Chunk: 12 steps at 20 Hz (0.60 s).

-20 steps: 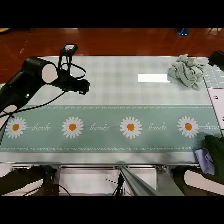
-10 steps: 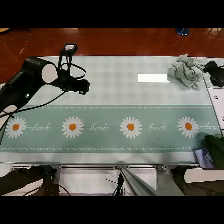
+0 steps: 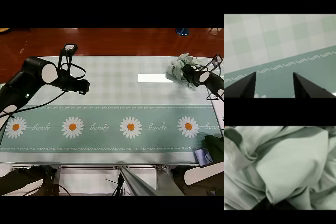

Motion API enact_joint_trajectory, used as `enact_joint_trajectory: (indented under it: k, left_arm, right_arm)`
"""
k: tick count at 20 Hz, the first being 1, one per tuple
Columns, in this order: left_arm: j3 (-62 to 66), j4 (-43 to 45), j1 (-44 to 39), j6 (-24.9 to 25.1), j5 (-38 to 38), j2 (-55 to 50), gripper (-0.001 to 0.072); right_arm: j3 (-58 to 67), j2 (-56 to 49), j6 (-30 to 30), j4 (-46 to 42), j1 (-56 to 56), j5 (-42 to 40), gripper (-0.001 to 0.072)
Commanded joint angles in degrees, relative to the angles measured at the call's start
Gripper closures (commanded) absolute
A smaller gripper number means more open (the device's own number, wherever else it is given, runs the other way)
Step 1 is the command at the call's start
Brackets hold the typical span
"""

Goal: Fold the shirts.

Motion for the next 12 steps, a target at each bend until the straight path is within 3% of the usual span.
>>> enact_joint_trajectory:
  k: [1,4,9,10,12]
  left_arm:
    - [0.0,0.0,0.0,0.1,0.0,0.0,0.0173]
    - [0.0,0.0,0.0,0.1,0.0,0.0,0.0173]
    - [4.3,0.0,0.0,0.6,-4.2,2.3,0.0176]
    - [6.9,0.0,0.0,1.5,-6.1,2.7,0.0195]
    - [13.8,0.0,0.0,3.1,-9.7,4.1,0.0328]
  right_arm:
    - [0.4,-0.7,0.9,0.2,0.7,-3.5,0.0680]
    - [0.8,3.9,-0.6,-0.4,0.7,-2.9,0.0683]
    - [0.8,21.2,-16.7,-0.3,1.6,5.2,0.0684]
    - [0.8,25.4,-19.2,-0.3,1.9,7.0,0.0684]
    - [0.8,34.7,-22.1,-0.2,3.5,10.1,0.0684]
